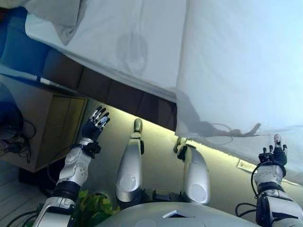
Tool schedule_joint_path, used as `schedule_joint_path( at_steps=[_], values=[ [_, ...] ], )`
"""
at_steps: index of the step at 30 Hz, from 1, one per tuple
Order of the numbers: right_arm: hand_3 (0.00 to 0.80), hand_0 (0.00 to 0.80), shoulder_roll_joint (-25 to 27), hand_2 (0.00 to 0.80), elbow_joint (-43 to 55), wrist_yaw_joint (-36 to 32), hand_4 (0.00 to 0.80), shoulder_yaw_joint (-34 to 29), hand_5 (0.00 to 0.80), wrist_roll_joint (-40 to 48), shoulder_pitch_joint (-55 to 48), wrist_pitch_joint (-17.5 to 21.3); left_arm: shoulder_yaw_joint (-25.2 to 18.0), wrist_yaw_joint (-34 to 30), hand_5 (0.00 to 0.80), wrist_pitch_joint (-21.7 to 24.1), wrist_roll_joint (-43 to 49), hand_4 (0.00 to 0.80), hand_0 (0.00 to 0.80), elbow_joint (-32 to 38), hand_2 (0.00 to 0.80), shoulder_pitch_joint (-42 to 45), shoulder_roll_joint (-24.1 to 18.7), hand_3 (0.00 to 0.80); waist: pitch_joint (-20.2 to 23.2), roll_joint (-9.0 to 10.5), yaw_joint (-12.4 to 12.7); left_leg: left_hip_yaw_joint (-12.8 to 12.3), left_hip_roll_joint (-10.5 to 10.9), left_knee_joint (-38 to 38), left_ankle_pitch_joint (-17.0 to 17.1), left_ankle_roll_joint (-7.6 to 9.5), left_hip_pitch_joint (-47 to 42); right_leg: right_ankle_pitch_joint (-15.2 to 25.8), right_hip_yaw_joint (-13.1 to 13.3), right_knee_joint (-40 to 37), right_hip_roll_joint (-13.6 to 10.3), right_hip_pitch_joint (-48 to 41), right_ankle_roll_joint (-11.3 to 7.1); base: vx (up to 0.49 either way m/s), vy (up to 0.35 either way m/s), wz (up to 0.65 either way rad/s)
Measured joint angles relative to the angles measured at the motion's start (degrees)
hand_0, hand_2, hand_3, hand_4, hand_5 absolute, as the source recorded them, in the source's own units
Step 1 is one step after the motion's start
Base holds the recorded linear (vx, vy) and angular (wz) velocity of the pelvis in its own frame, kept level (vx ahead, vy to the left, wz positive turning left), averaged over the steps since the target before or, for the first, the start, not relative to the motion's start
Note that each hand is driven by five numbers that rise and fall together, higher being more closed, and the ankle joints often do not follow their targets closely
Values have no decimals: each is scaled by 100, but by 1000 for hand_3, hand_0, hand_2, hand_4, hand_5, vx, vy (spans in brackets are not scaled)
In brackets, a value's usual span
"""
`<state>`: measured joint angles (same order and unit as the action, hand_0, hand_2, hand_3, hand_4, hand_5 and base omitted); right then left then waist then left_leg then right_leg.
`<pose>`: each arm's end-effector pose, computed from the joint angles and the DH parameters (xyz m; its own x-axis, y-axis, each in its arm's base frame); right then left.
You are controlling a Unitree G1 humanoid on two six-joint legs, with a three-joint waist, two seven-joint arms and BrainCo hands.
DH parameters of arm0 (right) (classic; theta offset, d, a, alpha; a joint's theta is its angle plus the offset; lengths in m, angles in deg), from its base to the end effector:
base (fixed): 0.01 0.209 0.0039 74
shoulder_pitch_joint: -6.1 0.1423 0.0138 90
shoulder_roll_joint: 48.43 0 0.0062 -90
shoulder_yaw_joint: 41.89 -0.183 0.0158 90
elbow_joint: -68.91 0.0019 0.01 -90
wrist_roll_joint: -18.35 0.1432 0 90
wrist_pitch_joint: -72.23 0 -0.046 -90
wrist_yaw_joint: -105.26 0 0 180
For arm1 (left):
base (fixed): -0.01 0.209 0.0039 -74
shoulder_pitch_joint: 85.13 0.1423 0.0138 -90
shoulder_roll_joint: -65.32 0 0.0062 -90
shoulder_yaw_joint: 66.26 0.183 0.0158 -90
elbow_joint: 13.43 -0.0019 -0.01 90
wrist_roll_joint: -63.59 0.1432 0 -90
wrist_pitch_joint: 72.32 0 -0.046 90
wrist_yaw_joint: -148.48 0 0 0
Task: Make the bed neatly
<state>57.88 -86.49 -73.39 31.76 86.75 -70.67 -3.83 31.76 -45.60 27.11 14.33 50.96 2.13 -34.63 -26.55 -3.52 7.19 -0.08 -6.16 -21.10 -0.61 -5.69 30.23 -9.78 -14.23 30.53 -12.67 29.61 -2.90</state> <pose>0.1620 -0.3595 -0.0165 0.5353 -0.7265 -0.4309 0.8257 0.3426 0.4481 0.2001 0.2451 -0.0035 0.9799 -0.1037 -0.1704 0.0330 0.9267 -0.3744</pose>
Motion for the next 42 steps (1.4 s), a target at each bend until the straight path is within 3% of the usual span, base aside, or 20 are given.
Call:
schedule_joint_path(
  at_steps=[6,14,21,35,37,38,42],
  values=[
    [0,0,475,0,-396,23,0,-1,0,50,283,-370,48,27,0,-12,-155,0,0,162,0,-62,-105,0,-42,-44,33,3,108,-711,-293,63,334,-223,200,605,-165,329,-14,28,52,-4],
    [0,0,832,0,-496,-656,0,-5,0,305,379,-746,103,34,0,-6,-222,0,0,287,0,-88,-182,0,-148,-224,86,6,295,-1074,-324,161,840,-251,323,1024,-373,875,-59,-42,43,4],
    [0,0,1179,0,-554,-971,0,-26,0,650,717,-1017,89,16,0,-15,-224,0,0,416,0,-71,-241,0,-207,-360,194,4,370,-1927,-675,228,1305,-525,519,1794,-532,1312,-97,27,5,2],
    [0,0,1617,0,-829,-1334,0,-327,0,986,1038,-1309,78,-68,0,-15,-390,0,0,746,0,238,-242,0,-238,-624,184,-11,584,-1741,-582,294,1449,-533,572,1825,-723,1541,-162,13,28,4],
    [430,430,1649,430,-837,-1335,430,-325,430,972,1038,-1309,78,-67,0,-27,-398,0,0,791,0,225,-243,0,-238,-643,173,-12,613,-1752,-584,293,1449,-542,574,1841,-751,1541,-176,12,16,1],
    [800,800,1675,800,-868,-1325,800,-322,800,965,1042,-1308,76,-67,0,-29,-403,0,0,812,0,220,-243,0,-234,-652,176,-14,623,-1753,-584,295,1448,-543,578,1842,-759,1541,-176,22,36,3],
    [800,800,1783,800,-958,-1299,800,-298,800,834,1080,-1307,77,-66,0,-91,-404,0,0,825,0,222,-243,0,-235,-687,177,-10,637,-1741,-575,307,1447,-539,580,1850,-770,1541,-179,12,20,1]
  ],
)
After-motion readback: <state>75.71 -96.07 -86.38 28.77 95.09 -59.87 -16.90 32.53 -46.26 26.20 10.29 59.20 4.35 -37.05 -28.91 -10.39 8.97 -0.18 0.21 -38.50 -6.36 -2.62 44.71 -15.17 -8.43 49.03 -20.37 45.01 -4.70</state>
